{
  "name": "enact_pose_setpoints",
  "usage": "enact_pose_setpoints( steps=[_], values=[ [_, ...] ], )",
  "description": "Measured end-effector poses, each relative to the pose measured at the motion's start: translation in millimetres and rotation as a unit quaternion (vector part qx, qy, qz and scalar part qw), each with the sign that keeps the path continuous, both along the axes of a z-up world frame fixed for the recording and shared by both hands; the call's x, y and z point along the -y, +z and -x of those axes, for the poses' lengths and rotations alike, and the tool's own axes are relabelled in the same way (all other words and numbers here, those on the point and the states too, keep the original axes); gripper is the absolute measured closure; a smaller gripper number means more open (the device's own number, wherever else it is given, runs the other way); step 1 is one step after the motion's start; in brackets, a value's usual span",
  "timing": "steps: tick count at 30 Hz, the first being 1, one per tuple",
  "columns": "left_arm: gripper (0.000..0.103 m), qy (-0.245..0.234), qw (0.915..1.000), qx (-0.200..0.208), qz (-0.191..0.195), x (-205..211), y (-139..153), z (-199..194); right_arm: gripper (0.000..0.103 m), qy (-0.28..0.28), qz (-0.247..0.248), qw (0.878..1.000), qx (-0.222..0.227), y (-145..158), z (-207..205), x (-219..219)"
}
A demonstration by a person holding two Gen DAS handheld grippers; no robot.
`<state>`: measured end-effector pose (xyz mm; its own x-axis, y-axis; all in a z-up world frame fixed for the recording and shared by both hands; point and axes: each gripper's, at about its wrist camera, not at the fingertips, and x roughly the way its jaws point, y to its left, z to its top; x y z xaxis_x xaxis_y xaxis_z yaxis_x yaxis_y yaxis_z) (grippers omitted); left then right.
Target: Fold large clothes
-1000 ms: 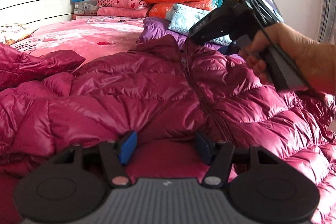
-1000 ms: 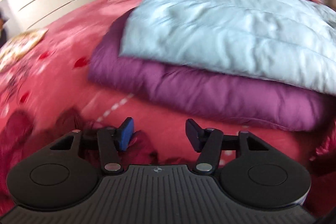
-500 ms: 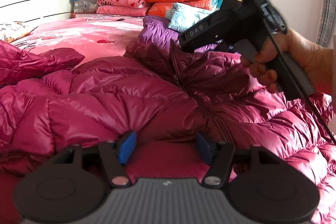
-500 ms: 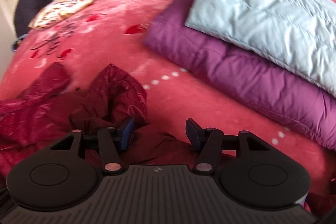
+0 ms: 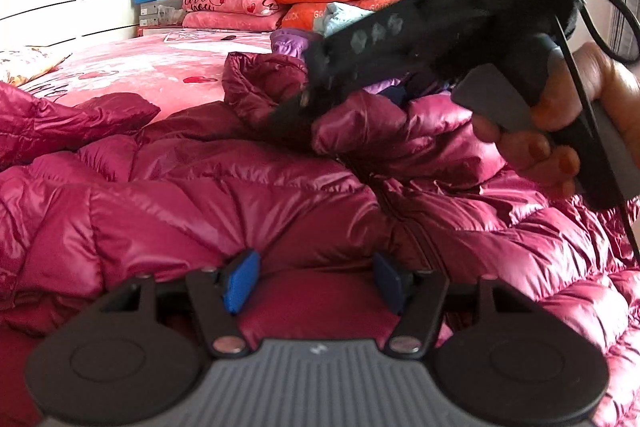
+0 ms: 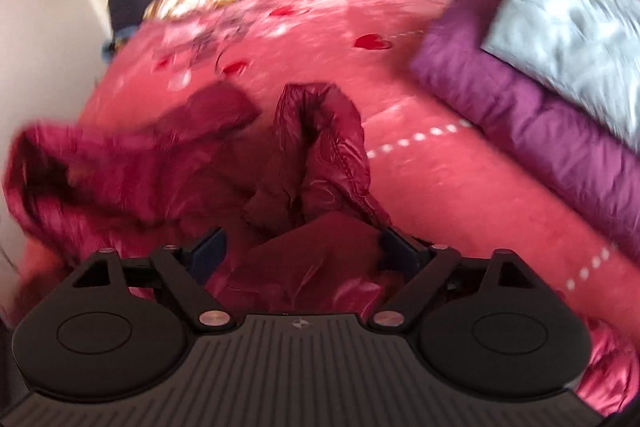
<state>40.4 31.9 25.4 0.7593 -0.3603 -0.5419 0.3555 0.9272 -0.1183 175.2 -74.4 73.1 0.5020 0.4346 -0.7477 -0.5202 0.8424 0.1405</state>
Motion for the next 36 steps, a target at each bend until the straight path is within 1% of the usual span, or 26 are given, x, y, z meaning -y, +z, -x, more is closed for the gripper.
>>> enact_pose_setpoints(
  steps=[1,2,7,8,9,10,11,12,13,14,17,19,21,23,25,28,32,33,36],
  values=[
    [0.039,0.0,1.0,0.0,0.0,-0.3,0.3,0.4,0.0,0.0,0.009,1.0,0.003,-1.4,2.5,-4.1],
    [0.039,0.0,1.0,0.0,0.0,-0.2,0.2,0.5,0.0,-0.004,0.006,1.0,0.005,-1.9,4.5,-5.8],
    [0.039,0.0,1.0,0.0,0.0,0.6,0.2,0.7,0.0,-0.021,-0.056,0.998,0.015,7.6,16.6,2.4],
    [0.039,0.0,1.0,0.001,0.0,0.8,-0.1,0.9,0.007,-0.026,-0.051,0.998,0.022,8.7,20.6,2.3],
    [0.039,0.0,1.0,0.001,-0.001,1.1,0.1,0.9,0.014,-0.032,-0.032,0.999,0.03,8.7,24.1,0.2],
    [0.039,0.0,1.0,0.002,-0.002,1.3,0.2,0.9,0.028,-0.036,-0.014,0.999,0.035,6.1,23.7,-2.8],
    [0.039,0.0,1.0,0.002,-0.002,1.4,0.5,1.0,0.038,-0.041,0.004,0.998,0.04,4.1,23.8,-5.4],
    [0.039,0.001,1.0,0.003,-0.003,1.4,1.2,1.7,0.04,-0.047,0.012,0.998,0.045,4.6,24.1,-6.2],
    [0.039,0.001,1.0,0.004,-0.003,1.5,2.2,2.0,0.048,-0.053,0.017,0.997,0.051,4.8,25.7,-7.0],
    [0.039,0.002,1.0,0.005,-0.002,1.6,3.0,2.4,0.058,-0.063,0.027,0.996,0.058,4.5,25.6,-9.1],
    [0.039,0.005,0.9999,0.006,0.007,-1.5,5.5,2.6,0.073,-0.09,0.058,0.99,0.093,8.7,26.3,-11.5],
    [0.04,0.01,0.9997,0.007,0.02,-5.2,9.0,2.9,0.079,-0.107,0.077,0.984,0.116,12.0,25.6,-9.5],
    [0.04,0.014,0.9993,0.013,0.032,-9.4,11.6,2.5,0.082,-0.125,0.114,0.974,0.151,15.2,25.0,-12.6],
    [0.04,0.02,0.9983,0.026,0.047,-14.2,15.8,2.6,0.083,-0.137,0.152,0.959,0.193,17.3,20.8,-16.6],
    [0.039,0.028,0.997,0.042,0.059,-19.5,19.7,1.6,0.083,-0.153,0.167,0.95,0.213,20.3,12.6,-14.6],
    [0.037,0.048,0.9948,0.056,0.071,-28.8,23.4,-4.8,0.084,-0.181,0.185,0.939,0.225,14.4,-5.3,-5.3],
    [0.037,0.068,0.9946,0.03,0.073,-35.4,17.5,-18.3,0.084,-0.206,0.22,0.926,0.229,-0.9,-28.9,11.6],
    [0.037,0.067,0.9952,0.027,0.065,-33.9,15.8,-19.9,0.084,-0.213,0.225,0.924,0.226,-4.7,-34.3,16.4],
    [0.034,0.058,0.9974,0.027,0.035,-25.6,13.5,-20.4,0.084,-0.232,0.216,0.927,0.203,-14.8,-46.8,34.1]
  ],
)
